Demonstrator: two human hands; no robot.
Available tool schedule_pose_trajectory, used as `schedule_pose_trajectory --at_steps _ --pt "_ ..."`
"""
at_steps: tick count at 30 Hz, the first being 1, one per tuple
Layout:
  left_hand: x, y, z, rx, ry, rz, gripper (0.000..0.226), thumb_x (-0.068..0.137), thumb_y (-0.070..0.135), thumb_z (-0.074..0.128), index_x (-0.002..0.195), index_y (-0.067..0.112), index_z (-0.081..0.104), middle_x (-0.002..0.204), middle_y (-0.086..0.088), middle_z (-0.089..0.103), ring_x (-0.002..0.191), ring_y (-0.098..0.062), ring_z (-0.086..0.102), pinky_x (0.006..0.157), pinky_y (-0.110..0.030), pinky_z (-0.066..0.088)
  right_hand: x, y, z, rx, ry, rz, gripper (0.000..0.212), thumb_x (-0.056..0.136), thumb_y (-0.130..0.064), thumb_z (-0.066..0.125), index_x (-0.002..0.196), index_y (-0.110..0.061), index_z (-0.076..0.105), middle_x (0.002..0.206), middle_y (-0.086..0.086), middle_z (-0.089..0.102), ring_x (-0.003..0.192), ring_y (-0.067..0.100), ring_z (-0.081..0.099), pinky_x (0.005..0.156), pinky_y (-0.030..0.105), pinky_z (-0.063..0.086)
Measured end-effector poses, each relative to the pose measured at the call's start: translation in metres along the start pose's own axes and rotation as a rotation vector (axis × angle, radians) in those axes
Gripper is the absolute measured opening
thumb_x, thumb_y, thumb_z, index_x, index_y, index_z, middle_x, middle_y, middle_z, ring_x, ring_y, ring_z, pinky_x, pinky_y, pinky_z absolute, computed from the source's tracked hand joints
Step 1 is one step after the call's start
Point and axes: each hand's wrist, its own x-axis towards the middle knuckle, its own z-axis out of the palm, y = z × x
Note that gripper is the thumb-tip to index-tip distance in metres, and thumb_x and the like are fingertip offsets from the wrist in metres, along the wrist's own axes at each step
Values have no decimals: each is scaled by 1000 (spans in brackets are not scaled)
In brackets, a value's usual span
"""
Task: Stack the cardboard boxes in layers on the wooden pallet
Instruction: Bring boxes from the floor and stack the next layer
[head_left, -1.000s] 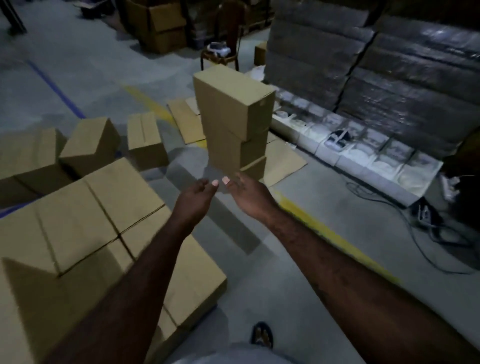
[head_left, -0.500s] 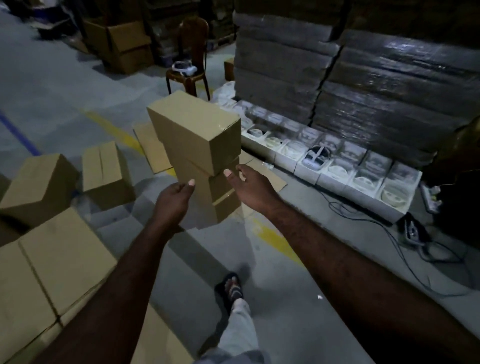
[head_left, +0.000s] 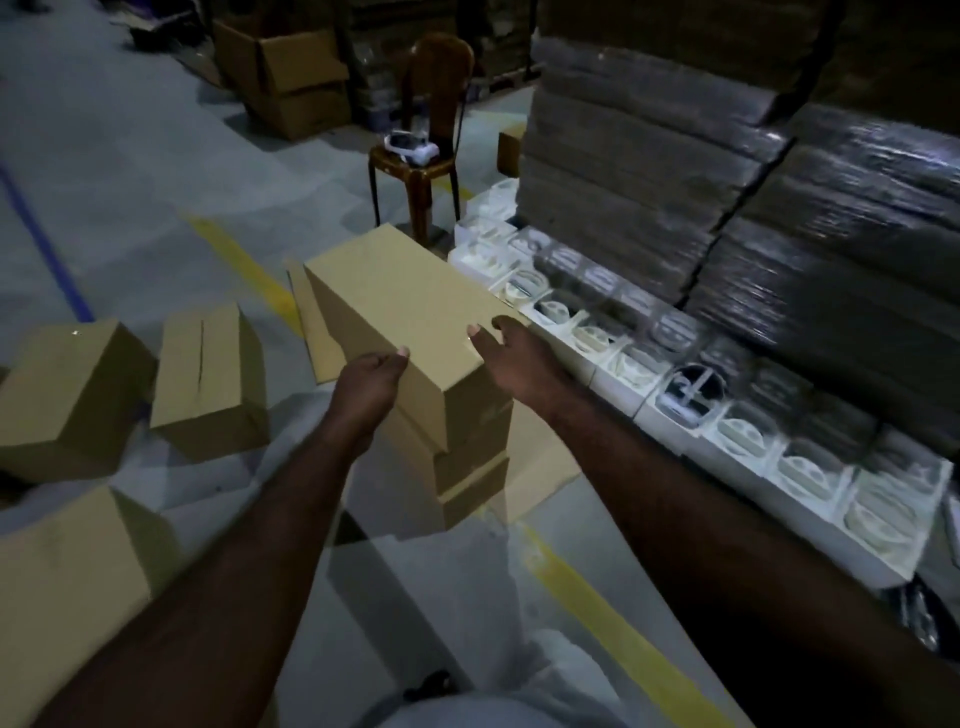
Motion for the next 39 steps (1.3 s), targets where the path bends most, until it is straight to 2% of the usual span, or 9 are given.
schedule_pose_trajectory --at_steps 3,6,10,16,22,27,32,36,39 --pt "58 4 11 26 51 -43 32 100 42 55 74 24 50 82 -5 49 87 -23 49 84 -39 47 69 4 6 -59 -45 2 68 100 -59 44 149 -12 41 151 12 47 138 30 44 111 36 35" --pt "112 -1 22 32 91 -89 31 100 42 53 104 13 62 103 -9 54 97 -24 51 96 -41 48 140 20 18 -102 -78 4 68 99 -58 46 147 -9 44 149 15 49 137 32 45 110 37 35" --pt "182 -14 37 46 139 -202 54 102 44 49 138 4 52 140 -13 51 122 -31 51 107 -48 43 238 47 32 -219 -154 6 67 100 -57 45 144 -6 47 144 19 53 134 33 49 107 34 37" --pt "266 -34 61 20 282 -410 61 101 49 46 136 -1 51 134 -14 56 121 -36 53 104 -45 43 363 66 45 -322 -305 28 68 100 -54 47 147 -4 43 146 21 50 135 35 47 105 35 39" --pt "317 -59 81 -44 430 -525 78 99 49 53 153 0 27 160 -14 29 144 -32 33 116 -37 31 439 81 80 -312 -333 25 73 91 -56 59 144 -8 42 138 21 51 127 39 50 101 43 46" --pt "332 -81 94 -84 442 -598 74 97 44 58 151 0 31 154 -17 38 137 -35 43 110 -38 39 463 102 95 -207 -461 157 80 89 -55 65 145 -4 38 132 14 60 116 33 60 80 30 44" --pt "322 -99 101 -112 470 -586 56 94 31 61 139 1 48 137 -19 56 121 -35 56 97 -39 49 460 106 94 -202 -480 172 99 64 -73 64 129 1 56 127 15 65 111 32 65 93 36 54" --pt "292 -77 94 -105 531 -539 40 93 23 64 127 4 59 121 -14 66 104 -28 63 78 -27 44 441 77 82 -253 -517 68 89 87 -54 69 144 6 37 140 20 54 127 34 55 97 32 45" --pt "259 -55 87 -151 628 -453 21 91 5 62 110 14 62 105 -5 66 96 -24 63 76 -27 45 424 55 80 -266 -546 20 90 85 -56 71 144 4 37 142 19 53 128 34 53 100 35 46"
